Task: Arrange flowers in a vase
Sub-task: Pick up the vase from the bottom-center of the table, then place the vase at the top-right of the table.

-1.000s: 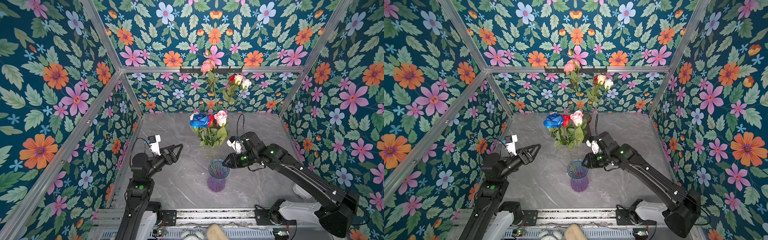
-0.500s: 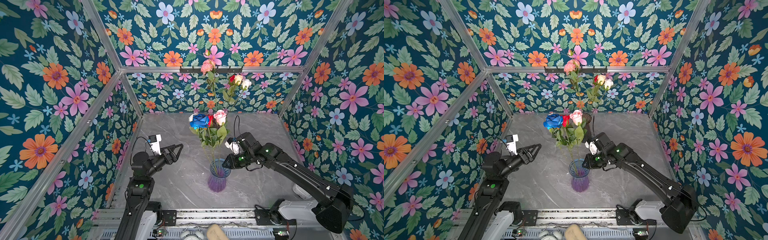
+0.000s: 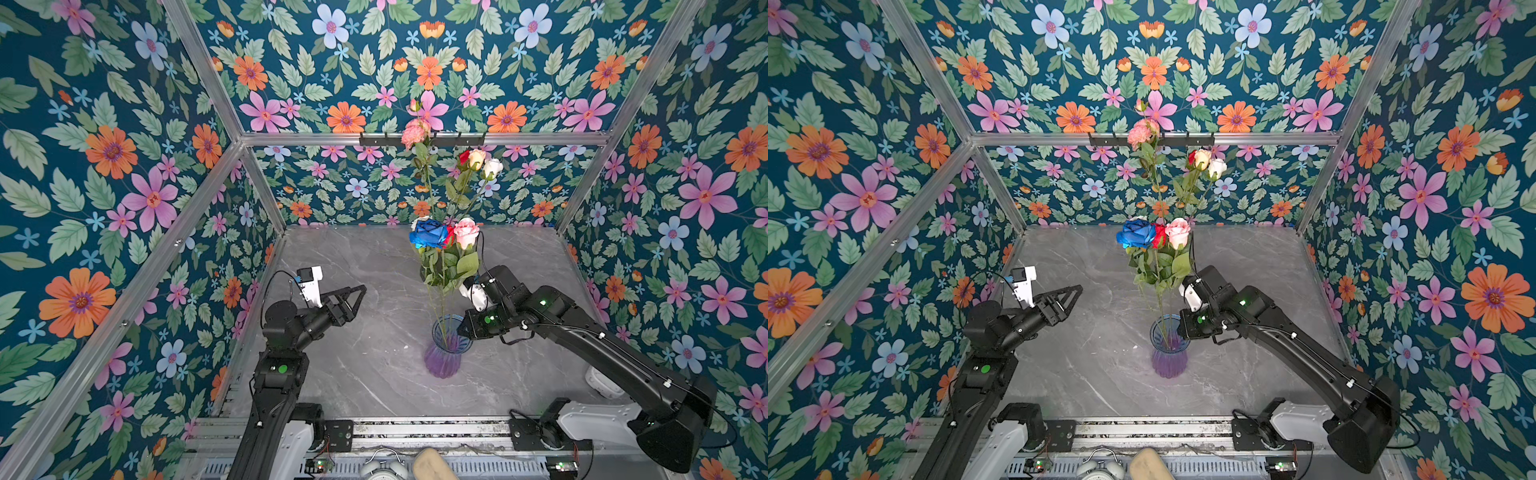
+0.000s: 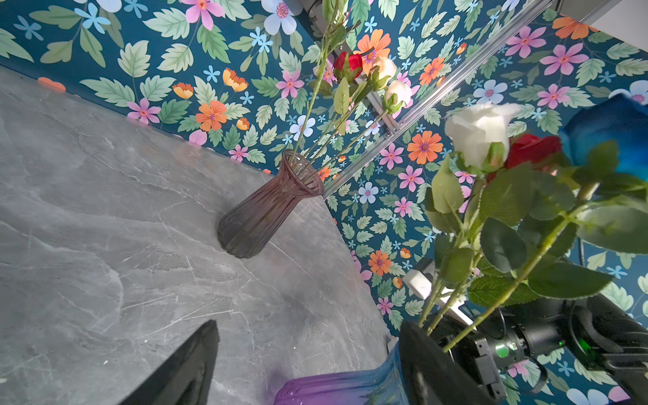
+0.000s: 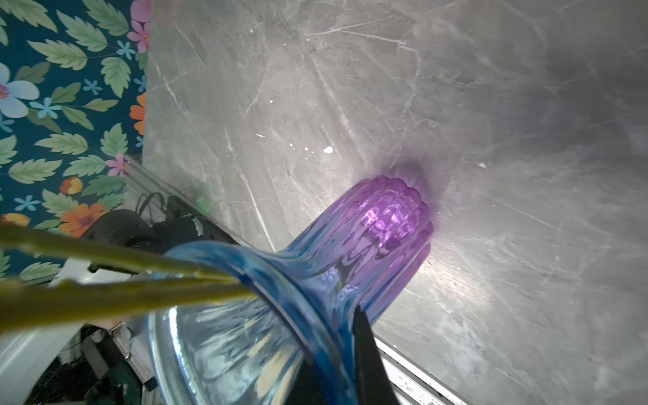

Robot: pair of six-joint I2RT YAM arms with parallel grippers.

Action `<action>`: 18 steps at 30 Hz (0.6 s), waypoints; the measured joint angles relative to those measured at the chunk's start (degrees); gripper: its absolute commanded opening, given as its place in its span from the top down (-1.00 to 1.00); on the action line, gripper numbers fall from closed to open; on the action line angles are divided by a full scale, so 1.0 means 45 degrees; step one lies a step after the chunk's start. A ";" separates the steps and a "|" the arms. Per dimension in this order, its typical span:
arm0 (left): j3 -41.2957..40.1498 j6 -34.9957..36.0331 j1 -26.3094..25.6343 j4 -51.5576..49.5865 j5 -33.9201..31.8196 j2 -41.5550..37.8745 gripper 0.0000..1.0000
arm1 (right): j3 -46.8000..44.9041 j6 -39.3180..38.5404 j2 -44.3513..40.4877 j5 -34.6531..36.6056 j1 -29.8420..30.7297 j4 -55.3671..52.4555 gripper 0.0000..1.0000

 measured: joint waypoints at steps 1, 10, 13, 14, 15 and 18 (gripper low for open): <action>0.0005 0.0000 0.0000 0.0000 0.0005 0.0000 -0.66 | 0.0219 -0.0102 -0.0121 0.0243 -0.0044 -0.0267 1.00; 0.0044 0.0024 0.0000 -0.0015 0.0039 -0.0087 -0.66 | 0.1341 -0.0976 -0.1418 -0.0272 -0.5149 -0.1263 1.00; 0.0049 0.0053 0.0000 -0.0015 0.0044 -0.0102 -0.66 | 0.1583 -0.1083 -0.1341 -0.0874 -0.7261 -0.1200 1.00; 0.0053 0.0053 0.0000 -0.0019 0.0044 -0.0083 -0.66 | 0.1642 -0.1059 -0.1224 -0.1161 -0.7825 -0.1161 1.00; 0.0078 0.0053 0.0000 -0.0049 0.0049 -0.0053 -0.66 | 0.1690 -0.0986 -0.1083 -0.1384 -0.8310 -0.1127 1.00; 0.0117 0.0058 0.0000 -0.0063 0.0049 -0.0058 -0.65 | 0.1608 -0.0432 -0.0636 -0.1515 -0.9224 -0.0704 1.00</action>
